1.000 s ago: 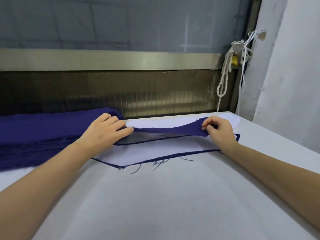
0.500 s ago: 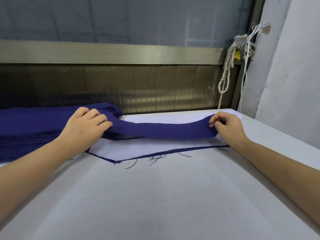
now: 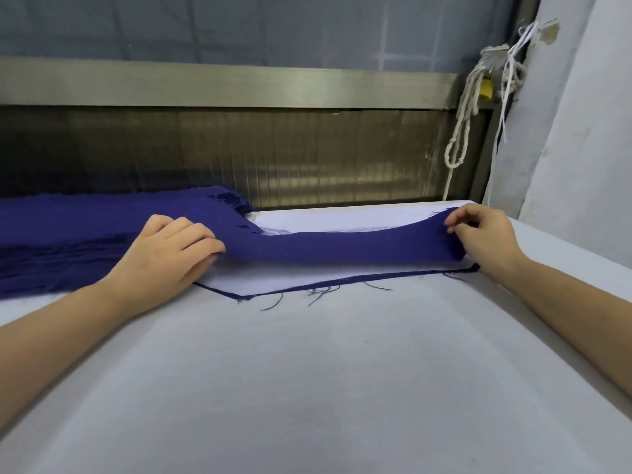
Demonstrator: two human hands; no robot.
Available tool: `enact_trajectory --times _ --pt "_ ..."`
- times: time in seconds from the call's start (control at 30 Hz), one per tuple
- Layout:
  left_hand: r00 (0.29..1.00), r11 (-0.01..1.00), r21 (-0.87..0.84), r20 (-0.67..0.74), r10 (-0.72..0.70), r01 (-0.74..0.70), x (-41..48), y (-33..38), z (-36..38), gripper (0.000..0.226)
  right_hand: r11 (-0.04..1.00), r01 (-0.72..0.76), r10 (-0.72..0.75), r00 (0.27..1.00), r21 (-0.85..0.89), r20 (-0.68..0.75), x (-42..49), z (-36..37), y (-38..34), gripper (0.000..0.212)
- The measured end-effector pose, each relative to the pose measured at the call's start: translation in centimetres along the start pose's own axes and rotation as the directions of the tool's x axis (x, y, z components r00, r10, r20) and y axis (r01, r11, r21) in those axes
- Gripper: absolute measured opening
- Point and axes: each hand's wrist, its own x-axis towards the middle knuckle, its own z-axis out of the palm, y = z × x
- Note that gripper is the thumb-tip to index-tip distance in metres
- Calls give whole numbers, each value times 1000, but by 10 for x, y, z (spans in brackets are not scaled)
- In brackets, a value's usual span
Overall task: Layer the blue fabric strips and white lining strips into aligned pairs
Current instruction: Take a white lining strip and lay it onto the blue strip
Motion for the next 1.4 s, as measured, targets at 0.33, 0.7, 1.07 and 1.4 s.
enact_trajectory --times 0.33,0.7,1.07,1.4 --pt "997 999 -15 65 -47 48 -11 -10 4 28 973 3 25 993 -231 118 5 -2 9 23" --pt "985 985 -88 99 -138 147 -10 -11 4 21 965 67 -44 994 -253 95 -1 -4 4 40" --pt "993 987 -152 92 69 -54 -8 -9 0 40 949 45 -32 998 -313 47 3 -9 8 38" --pt "981 969 -245 173 86 -42 -5 -7 -5 37 941 14 22 994 -338 103 5 -8 14 41"
